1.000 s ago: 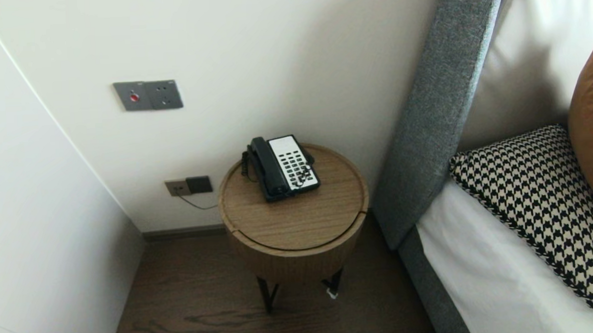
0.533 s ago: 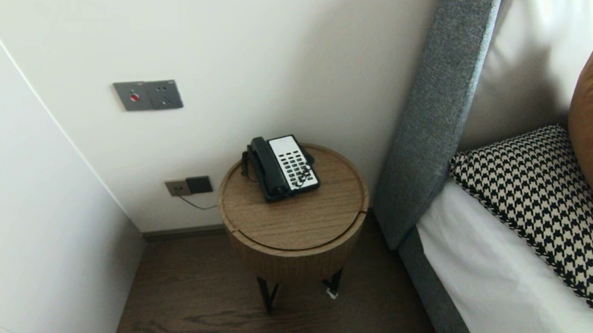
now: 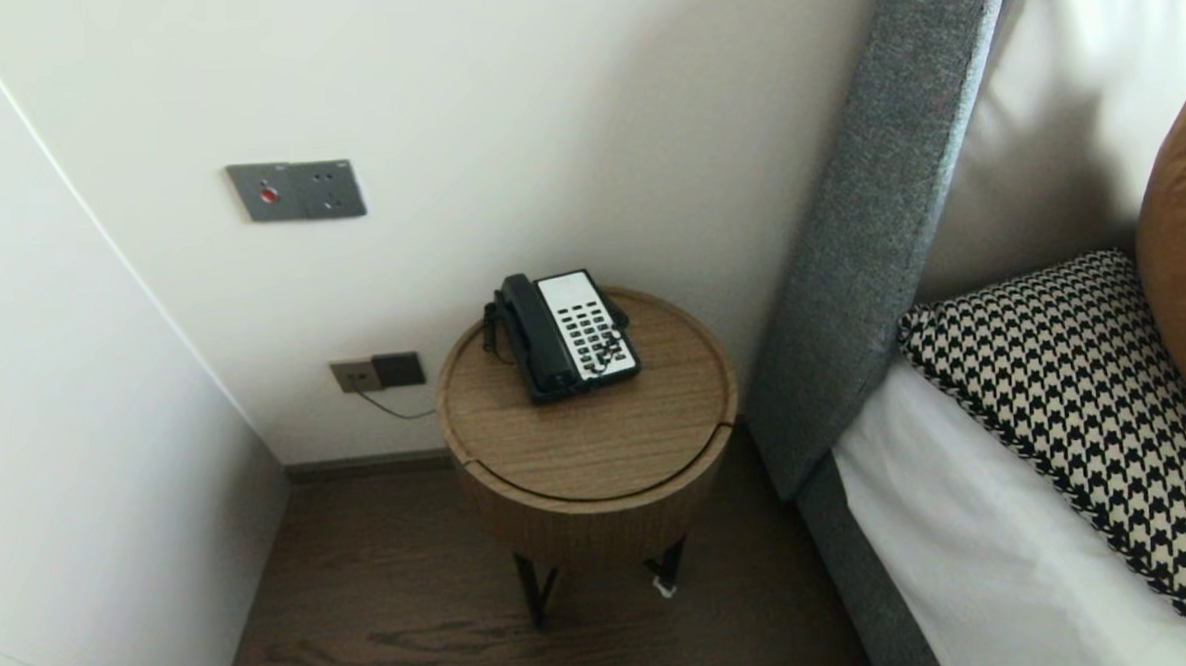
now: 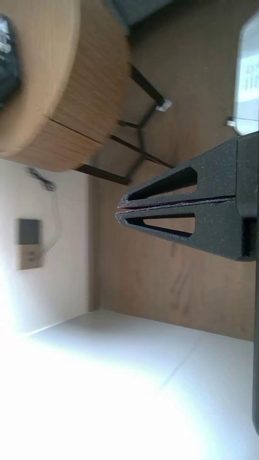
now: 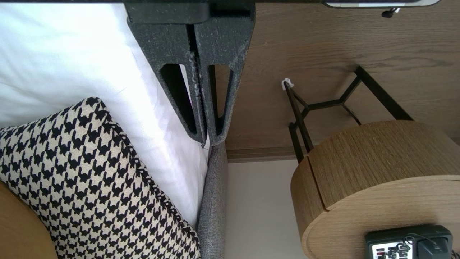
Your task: Open the nightstand drawer
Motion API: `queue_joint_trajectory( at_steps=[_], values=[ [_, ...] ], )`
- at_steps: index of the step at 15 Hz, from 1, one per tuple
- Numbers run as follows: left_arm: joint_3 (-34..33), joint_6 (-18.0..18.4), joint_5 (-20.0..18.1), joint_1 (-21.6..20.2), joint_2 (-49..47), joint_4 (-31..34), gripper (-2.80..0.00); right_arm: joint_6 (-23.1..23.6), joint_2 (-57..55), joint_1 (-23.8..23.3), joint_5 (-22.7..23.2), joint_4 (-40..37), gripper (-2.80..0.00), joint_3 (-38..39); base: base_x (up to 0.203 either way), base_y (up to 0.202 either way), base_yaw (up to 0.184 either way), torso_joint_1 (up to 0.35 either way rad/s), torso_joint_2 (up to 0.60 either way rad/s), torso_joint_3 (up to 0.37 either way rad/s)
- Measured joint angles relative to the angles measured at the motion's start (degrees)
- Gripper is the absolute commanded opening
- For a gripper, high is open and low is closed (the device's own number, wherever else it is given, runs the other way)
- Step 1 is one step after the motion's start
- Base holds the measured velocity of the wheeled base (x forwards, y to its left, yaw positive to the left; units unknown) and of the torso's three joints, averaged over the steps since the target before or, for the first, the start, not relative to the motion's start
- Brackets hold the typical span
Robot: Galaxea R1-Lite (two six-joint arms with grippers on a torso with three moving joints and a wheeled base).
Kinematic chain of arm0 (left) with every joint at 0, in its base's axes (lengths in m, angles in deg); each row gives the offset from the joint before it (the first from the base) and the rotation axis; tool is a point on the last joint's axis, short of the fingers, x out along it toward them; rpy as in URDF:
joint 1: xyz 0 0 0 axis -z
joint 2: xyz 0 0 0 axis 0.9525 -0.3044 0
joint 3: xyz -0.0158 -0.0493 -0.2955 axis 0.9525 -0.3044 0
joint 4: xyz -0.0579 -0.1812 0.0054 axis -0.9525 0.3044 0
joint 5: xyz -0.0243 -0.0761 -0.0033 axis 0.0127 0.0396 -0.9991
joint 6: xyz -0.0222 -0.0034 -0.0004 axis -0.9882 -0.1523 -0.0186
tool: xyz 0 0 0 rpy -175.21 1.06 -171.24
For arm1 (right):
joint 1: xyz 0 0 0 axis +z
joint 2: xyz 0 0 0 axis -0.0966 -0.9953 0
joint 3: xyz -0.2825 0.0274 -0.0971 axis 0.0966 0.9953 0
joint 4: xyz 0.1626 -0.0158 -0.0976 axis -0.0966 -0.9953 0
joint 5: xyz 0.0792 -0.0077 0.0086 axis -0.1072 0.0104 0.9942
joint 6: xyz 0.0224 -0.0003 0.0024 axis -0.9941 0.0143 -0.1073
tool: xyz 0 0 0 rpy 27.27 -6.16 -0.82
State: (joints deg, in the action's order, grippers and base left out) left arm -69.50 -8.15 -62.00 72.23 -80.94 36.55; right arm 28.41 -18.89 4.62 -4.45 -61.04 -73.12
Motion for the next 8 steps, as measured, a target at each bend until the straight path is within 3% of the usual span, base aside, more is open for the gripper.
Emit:
queue_joint_trajectory(
  at_steps=[4,8],
  values=[
    [4.8,-0.1,-0.3,0.1,-5.9,-0.7,-2.8,0.0,0.0,0.0,0.0,0.0,-2.8,0.0,0.0,0.0,0.0,0.0,0.0,0.0],
    [13.2,-0.1,-0.1,2.8,-18.3,-0.7,-2.8,0.0,0.0,0.0,0.0,0.0,-2.8,0.0,0.0,0.0,0.0,0.0,0.0,0.0]
  ],
)
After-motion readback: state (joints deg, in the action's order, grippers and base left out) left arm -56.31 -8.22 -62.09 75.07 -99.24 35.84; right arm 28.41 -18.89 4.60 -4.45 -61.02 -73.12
